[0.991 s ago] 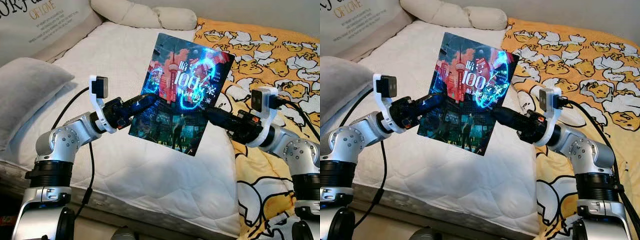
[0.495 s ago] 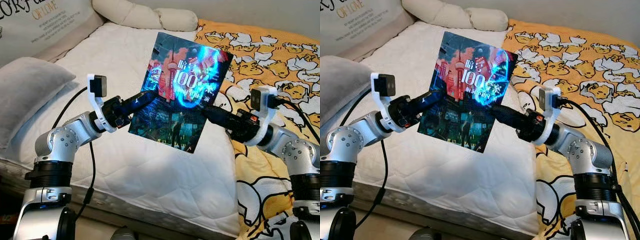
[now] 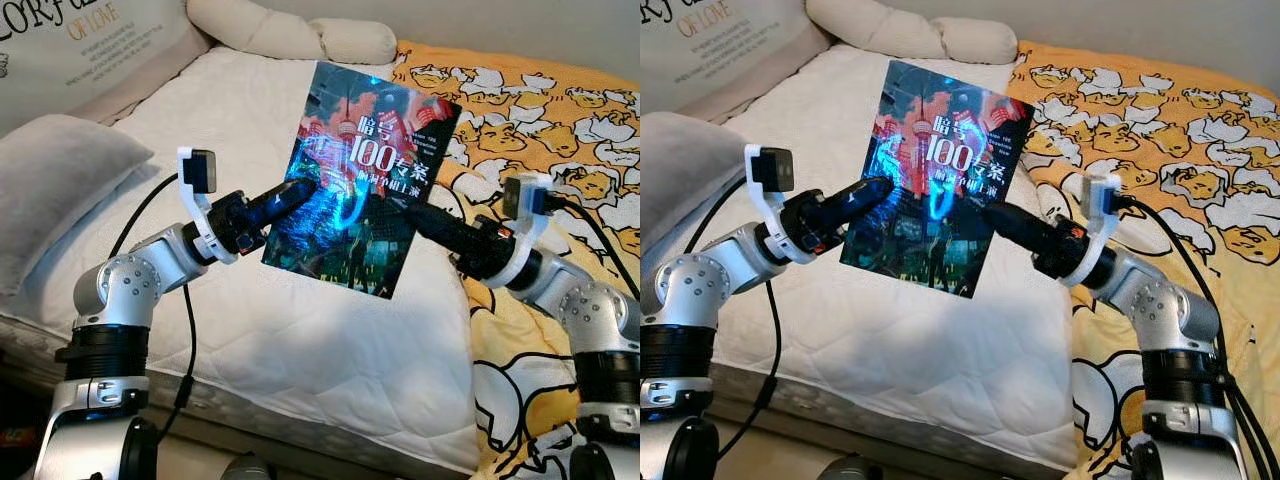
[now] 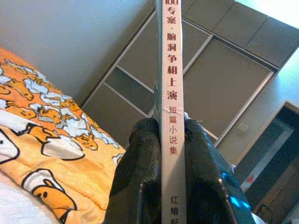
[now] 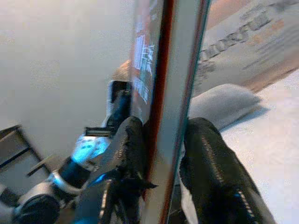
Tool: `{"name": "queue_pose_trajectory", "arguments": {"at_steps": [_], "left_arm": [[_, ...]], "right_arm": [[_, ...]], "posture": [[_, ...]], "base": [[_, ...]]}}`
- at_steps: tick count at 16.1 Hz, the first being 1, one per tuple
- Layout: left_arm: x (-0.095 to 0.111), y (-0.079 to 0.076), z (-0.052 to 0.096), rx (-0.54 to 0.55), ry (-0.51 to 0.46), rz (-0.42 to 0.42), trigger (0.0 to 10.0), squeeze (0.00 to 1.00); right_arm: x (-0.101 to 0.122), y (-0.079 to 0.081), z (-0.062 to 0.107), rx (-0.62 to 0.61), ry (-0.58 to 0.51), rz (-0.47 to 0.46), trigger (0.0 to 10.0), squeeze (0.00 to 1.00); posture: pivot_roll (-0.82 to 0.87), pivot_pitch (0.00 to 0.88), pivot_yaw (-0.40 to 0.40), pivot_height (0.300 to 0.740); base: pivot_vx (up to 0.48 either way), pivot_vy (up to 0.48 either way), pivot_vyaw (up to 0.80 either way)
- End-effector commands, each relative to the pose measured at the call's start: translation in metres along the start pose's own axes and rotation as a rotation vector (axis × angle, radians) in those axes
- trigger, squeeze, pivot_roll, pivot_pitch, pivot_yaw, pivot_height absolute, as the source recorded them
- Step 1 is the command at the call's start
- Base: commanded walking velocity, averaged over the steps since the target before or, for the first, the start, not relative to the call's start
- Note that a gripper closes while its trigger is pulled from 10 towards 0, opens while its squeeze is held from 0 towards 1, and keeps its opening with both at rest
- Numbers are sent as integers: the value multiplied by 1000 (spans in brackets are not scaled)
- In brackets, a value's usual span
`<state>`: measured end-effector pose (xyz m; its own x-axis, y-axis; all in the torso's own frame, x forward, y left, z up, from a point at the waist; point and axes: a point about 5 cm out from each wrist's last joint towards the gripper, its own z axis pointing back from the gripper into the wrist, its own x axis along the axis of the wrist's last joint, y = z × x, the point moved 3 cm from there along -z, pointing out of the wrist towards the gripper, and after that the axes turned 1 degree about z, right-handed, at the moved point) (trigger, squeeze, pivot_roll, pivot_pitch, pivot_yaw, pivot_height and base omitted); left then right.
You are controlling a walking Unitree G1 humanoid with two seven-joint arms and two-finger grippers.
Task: Clean up the room
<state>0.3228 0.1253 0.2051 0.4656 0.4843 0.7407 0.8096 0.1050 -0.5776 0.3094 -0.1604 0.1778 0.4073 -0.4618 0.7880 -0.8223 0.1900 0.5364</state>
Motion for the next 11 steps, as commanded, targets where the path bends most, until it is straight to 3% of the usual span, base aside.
{"name": "queue_pose_trajectory", "arguments": {"at_steps": [1, 5, 6, 7, 8, 9, 11], "left_arm": [[11, -6, 4, 16, -22, -82, 0, 0], [8, -6, 17, 140, 12, -190, 0, 0], [-5, 4, 22, 290, 111, -316, 0, 0], [-12, 8, 25, 360, 159, -382, 0, 0], [-22, 14, 27, 471, 210, -515, 5569, 0], [-26, 16, 27, 538, 194, -587, 9686, 0], [-34, 22, 29, 690, 171, -643, 10000, 0]], "right_arm": [[3, 0, 12, -58, -29, 35, 10000, 1000], [-8, -3, 38, -252, -60, 87, 10000, 1000], [-13, -9, 46, -410, -47, 169, 10000, 0], [-14, -11, 48, -479, -50, 190, 10000, 0], [-26, -22, 55, -676, 12, 228, 10000, 0], [-38, -28, 63, -818, 103, 290, 10000, 0], [-51, -29, 68, -960, 137, 366, 10000, 0]], "posture": [[55, 0, 2, 740], [42, 0, 15, 740], [38, 0, 17, 740], [37, 0, 16, 740], [28, 0, 19, 740], [24, 0, 24, 740], [-4, 0, 48, 740]], "base": [[0, 0, 0], [0, 0, 0], [0, 0, 0], [0, 0, 0], [0, 0, 0], [0, 0, 0], [0, 0, 0]]}}
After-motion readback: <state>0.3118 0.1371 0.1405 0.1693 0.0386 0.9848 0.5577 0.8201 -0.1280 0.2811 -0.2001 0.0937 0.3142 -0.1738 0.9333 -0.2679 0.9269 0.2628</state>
